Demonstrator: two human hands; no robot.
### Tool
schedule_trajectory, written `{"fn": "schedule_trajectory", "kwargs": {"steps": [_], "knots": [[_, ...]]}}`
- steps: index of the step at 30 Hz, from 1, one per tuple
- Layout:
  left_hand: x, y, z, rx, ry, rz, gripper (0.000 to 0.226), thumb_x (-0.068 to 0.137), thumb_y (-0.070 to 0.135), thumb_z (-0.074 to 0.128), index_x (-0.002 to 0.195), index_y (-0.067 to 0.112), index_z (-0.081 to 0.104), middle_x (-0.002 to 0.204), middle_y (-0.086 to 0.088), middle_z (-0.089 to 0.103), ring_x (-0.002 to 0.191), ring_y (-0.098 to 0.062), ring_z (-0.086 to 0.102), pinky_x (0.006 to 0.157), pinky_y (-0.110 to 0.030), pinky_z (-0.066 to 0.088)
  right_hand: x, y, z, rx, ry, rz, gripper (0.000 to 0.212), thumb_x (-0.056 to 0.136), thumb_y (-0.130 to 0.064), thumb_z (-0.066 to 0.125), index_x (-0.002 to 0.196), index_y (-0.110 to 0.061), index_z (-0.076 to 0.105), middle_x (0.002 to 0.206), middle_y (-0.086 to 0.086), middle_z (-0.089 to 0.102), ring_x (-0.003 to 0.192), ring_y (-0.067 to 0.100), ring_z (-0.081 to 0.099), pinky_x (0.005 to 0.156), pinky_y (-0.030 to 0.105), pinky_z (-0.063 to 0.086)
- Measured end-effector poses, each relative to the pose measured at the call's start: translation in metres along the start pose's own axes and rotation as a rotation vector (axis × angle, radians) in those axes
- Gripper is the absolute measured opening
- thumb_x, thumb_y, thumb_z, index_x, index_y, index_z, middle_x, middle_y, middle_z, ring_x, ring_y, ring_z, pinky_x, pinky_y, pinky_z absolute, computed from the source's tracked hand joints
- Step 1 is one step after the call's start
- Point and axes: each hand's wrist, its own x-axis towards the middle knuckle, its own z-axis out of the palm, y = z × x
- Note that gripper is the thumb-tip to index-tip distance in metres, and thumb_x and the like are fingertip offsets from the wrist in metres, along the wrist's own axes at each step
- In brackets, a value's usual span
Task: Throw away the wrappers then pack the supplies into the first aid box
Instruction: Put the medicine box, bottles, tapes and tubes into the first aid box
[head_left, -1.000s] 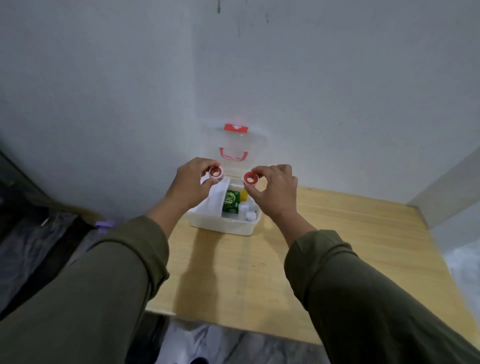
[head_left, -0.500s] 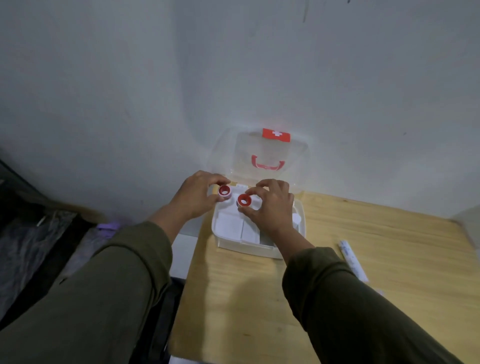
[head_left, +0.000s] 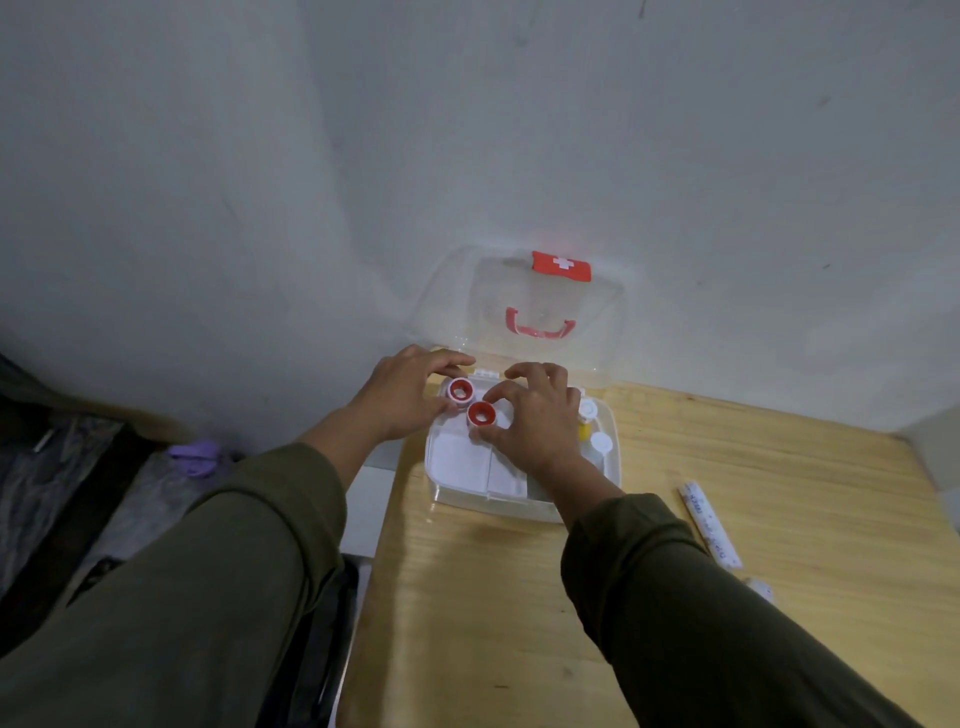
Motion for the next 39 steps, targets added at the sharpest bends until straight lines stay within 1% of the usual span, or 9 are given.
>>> {"fn": "schedule_trajectory", "kwargs": {"steps": [10, 16, 21, 25, 27, 31, 34, 37, 39], "knots": [[-0.004, 0.004, -0.001, -0.037, -0.028, 0.002, 0.049, 0.084, 0.028, 0.068, 0.130, 0.029, 0.053, 0.136, -0.003, 0.053, 0.122, -0.023, 0.049, 0.100, -0.032, 0.039, 0.000, 0.000, 0.004, -0.041, -0.013, -0.007, 0.049, 0.073, -0.054, 0.069, 0.116, -0.031, 0.063, 0.138, -0.005, 0.042, 0.128, 0.022, 0.027, 0.104, 0.039, 0.026], [-0.009, 0.008, -0.009, -0.061, 0.092, -0.001, 0.044, 0.087, 0.024, 0.064, 0.129, 0.027, 0.053, 0.126, 0.001, 0.061, 0.118, -0.020, 0.052, 0.099, -0.033, 0.040, -0.005, 0.002, -0.012, 0.019, 0.069, -0.022, 0.052, 0.078, -0.052, 0.065, 0.124, -0.030, 0.056, 0.137, -0.004, 0.044, 0.129, 0.022, 0.028, 0.104, 0.037, 0.026], [-0.007, 0.045, -0.020, -0.018, 0.219, 0.069, 0.042, 0.089, 0.020, 0.060, 0.129, 0.028, 0.052, 0.125, 0.003, 0.061, 0.118, -0.019, 0.051, 0.098, -0.030, 0.038, -0.020, 0.025, -0.047, 0.006, 0.145, 0.016, 0.057, 0.078, -0.049, 0.066, 0.130, -0.033, 0.049, 0.138, -0.004, 0.043, 0.131, 0.023, 0.026, 0.103, 0.037, 0.028], [-0.004, 0.091, -0.012, 0.014, 0.243, 0.220, 0.041, 0.088, 0.024, 0.060, 0.128, 0.026, 0.054, 0.123, 0.003, 0.062, 0.119, -0.019, 0.049, 0.097, -0.029, 0.036, -0.046, 0.066, -0.074, -0.007, 0.204, 0.075, 0.059, 0.077, -0.050, 0.067, 0.130, -0.033, 0.050, 0.135, -0.004, 0.045, 0.129, 0.025, 0.028, 0.098, 0.038, 0.029], [-0.004, 0.118, 0.002, 0.001, 0.239, 0.263, 0.041, 0.087, 0.027, 0.061, 0.128, 0.027, 0.054, 0.123, 0.002, 0.062, 0.118, -0.020, 0.049, 0.095, -0.028, 0.035, -0.063, 0.092, -0.085, -0.014, 0.222, 0.125, 0.060, 0.075, -0.051, 0.068, 0.130, -0.033, 0.050, 0.134, -0.004, 0.046, 0.129, 0.025, 0.029, 0.097, 0.038, 0.029], [-0.006, 0.170, 0.044, -0.018, 0.201, 0.352, 0.043, 0.086, 0.028, 0.063, 0.128, 0.027, 0.053, 0.121, 0.008, 0.061, 0.119, -0.016, 0.047, 0.108, -0.040, 0.029, -0.102, 0.147, -0.098, -0.022, 0.207, 0.227, 0.062, 0.074, -0.051, 0.069, 0.130, -0.033, 0.049, 0.135, -0.006, 0.044, 0.130, 0.024, 0.027, 0.099, 0.037, 0.027], [-0.010, 0.199, 0.086, -0.022, 0.160, 0.411, 0.046, 0.084, 0.028, 0.065, 0.128, 0.023, 0.054, 0.122, 0.004, 0.062, 0.119, -0.018, 0.047, 0.101, -0.034, 0.037, -0.132, 0.187, -0.096, -0.017, 0.173, 0.280, 0.063, 0.074, -0.051, 0.070, 0.130, -0.034, 0.050, 0.136, -0.006, 0.044, 0.130, 0.023, 0.026, 0.099, 0.036, 0.027], [-0.015, 0.218, 0.132, -0.011, 0.085, 0.389, 0.050, 0.083, 0.031, 0.067, 0.130, 0.023, 0.052, 0.126, 0.004, 0.059, 0.123, -0.018, 0.043, 0.102, -0.031, 0.035, -0.157, 0.224, -0.084, -0.022, 0.136, 0.307, 0.063, 0.073, -0.050, 0.070, 0.130, -0.033, 0.050, 0.136, -0.006, 0.044, 0.130, 0.023, 0.026, 0.098, 0.036, 0.027], [-0.018, 0.225, 0.163, 0.005, 0.026, 0.343, 0.057, 0.080, 0.033, 0.068, 0.133, 0.024, 0.048, 0.132, 0.002, 0.055, 0.127, -0.019, 0.039, 0.106, -0.035, 0.034, -0.171, 0.245, -0.075, -0.006, 0.104, 0.319, 0.065, 0.072, -0.050, 0.071, 0.131, -0.033, 0.049, 0.135, -0.006, 0.044, 0.130, 0.022, 0.026, 0.099, 0.035, 0.027]]}}
